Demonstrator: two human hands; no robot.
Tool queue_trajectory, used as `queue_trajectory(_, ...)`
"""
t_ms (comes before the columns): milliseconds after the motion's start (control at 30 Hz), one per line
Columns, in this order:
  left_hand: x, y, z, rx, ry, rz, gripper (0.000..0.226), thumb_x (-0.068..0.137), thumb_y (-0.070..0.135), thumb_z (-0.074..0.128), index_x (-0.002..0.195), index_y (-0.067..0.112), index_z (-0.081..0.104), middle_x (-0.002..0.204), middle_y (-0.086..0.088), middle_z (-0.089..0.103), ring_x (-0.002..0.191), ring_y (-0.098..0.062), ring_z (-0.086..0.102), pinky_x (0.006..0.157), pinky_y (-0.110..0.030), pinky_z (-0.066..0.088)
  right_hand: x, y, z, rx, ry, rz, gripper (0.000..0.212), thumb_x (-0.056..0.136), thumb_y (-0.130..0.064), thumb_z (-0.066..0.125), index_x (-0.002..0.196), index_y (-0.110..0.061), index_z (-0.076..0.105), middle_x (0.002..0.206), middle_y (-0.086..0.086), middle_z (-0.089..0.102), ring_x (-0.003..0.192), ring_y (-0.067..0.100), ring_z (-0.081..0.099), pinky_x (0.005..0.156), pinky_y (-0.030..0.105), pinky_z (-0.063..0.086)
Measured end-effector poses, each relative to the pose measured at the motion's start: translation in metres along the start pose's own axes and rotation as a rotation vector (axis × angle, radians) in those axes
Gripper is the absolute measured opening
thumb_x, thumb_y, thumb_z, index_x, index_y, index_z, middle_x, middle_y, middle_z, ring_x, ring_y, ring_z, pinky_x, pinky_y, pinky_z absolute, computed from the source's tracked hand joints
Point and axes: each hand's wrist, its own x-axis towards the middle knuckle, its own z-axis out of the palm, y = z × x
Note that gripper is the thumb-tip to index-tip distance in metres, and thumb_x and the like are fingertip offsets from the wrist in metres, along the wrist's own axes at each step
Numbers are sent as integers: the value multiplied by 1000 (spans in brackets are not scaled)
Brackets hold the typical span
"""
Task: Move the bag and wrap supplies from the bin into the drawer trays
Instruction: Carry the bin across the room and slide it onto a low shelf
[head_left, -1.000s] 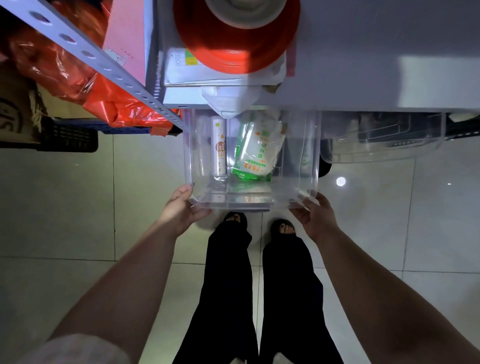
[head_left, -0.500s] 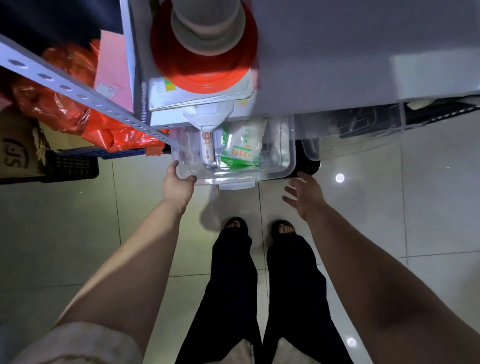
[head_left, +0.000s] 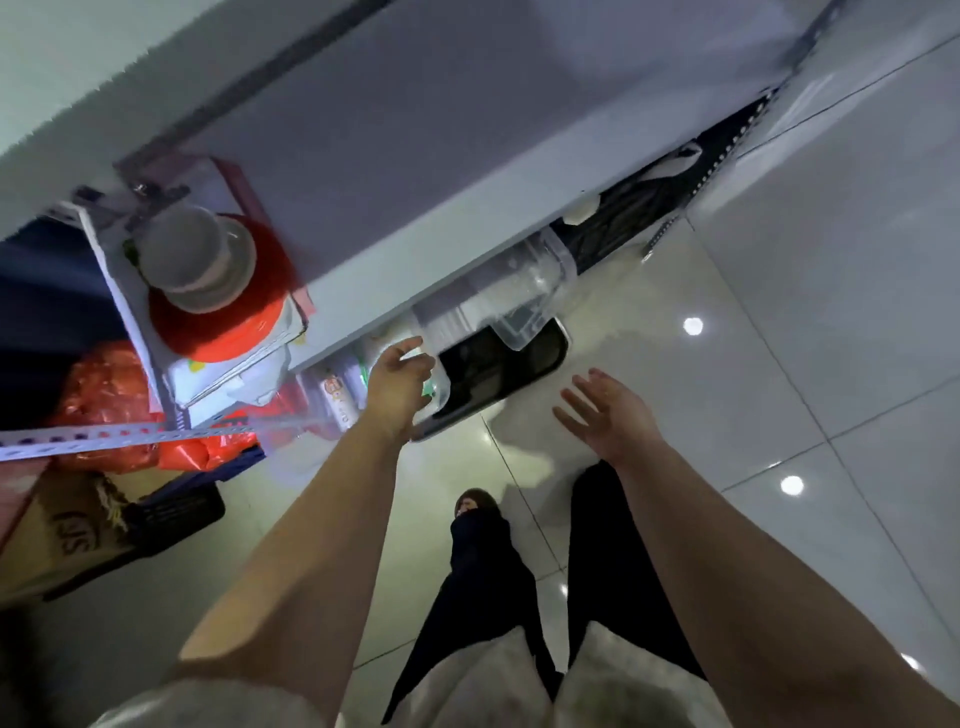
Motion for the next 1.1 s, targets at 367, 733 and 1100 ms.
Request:
queue_trajectory(367, 38, 54, 180, 111, -180, -164, 33, 88, 31, 65, 118, 20, 56, 116, -5, 55, 114, -30, 55, 89, -44, 51, 79, -66, -54, 147, -148, 225, 24, 90, -19, 58, 113, -12, 60, 116, 10, 63, 107, 29, 60, 78, 48, 54)
queue_trajectory(733, 126, 36, 247, 298, 141, -103, 47, 84, 23, 64, 126, 6, 52, 127, -16, 48, 108, -32, 56, 85, -47, 56, 194, -46, -59, 363, -162, 304, 18, 89, -16, 58, 107, -12, 59, 105, 10, 59, 102, 35, 59, 76, 49, 57)
queue_trajectory(1100, 109, 4, 133, 33, -196, -74, 53, 64, -2, 43, 111, 18, 55, 145, -19, 43, 127, -38, 48, 105, -64, 33, 310, 44, 13, 276, -185, 499, 40, 95, -25, 51, 134, -14, 45, 135, 9, 46, 126, 40, 41, 102, 62, 34)
